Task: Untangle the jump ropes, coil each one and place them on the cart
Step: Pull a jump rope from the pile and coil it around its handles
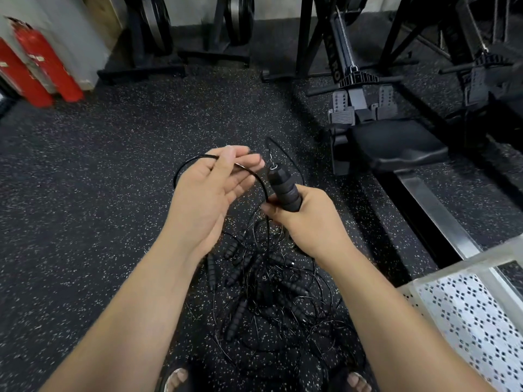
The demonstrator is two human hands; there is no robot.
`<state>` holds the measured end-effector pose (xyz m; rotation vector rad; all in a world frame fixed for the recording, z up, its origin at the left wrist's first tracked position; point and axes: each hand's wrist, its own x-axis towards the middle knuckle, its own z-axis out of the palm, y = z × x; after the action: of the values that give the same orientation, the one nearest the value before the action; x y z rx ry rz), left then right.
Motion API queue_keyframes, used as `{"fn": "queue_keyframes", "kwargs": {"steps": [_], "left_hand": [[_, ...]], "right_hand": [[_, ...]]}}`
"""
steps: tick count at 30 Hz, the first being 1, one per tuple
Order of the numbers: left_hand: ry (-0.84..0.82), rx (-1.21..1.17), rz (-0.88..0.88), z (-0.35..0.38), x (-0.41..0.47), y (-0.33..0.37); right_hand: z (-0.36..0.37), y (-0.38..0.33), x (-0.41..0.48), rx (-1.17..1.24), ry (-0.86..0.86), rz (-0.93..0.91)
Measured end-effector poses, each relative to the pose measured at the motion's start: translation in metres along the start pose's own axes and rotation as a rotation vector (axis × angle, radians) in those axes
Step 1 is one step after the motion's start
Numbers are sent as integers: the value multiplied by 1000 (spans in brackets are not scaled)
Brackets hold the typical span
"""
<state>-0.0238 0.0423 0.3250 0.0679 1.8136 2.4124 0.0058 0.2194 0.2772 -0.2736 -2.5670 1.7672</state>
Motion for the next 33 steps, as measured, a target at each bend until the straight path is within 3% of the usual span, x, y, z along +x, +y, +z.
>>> {"fn": "queue_keyframes", "kwargs": {"steps": [4, 10, 18, 27, 33], "left_hand": [[-73, 107, -101, -1, 4, -13], [-240, 718, -149, 5, 9, -62], [-421, 1012, -275, 4, 12, -131], [-496, 1156, -308, -11, 10, -144], [-446, 1149, -265, -19, 11, -151]], "right_hand": [[-8, -8, -1, 83, 59, -20], [-16, -21, -5, 182, 129, -47], [-26, -41, -14, 301, 190, -88], [-38, -54, -20, 485, 253, -77], [-39, -59, -22, 512, 236, -87]]}}
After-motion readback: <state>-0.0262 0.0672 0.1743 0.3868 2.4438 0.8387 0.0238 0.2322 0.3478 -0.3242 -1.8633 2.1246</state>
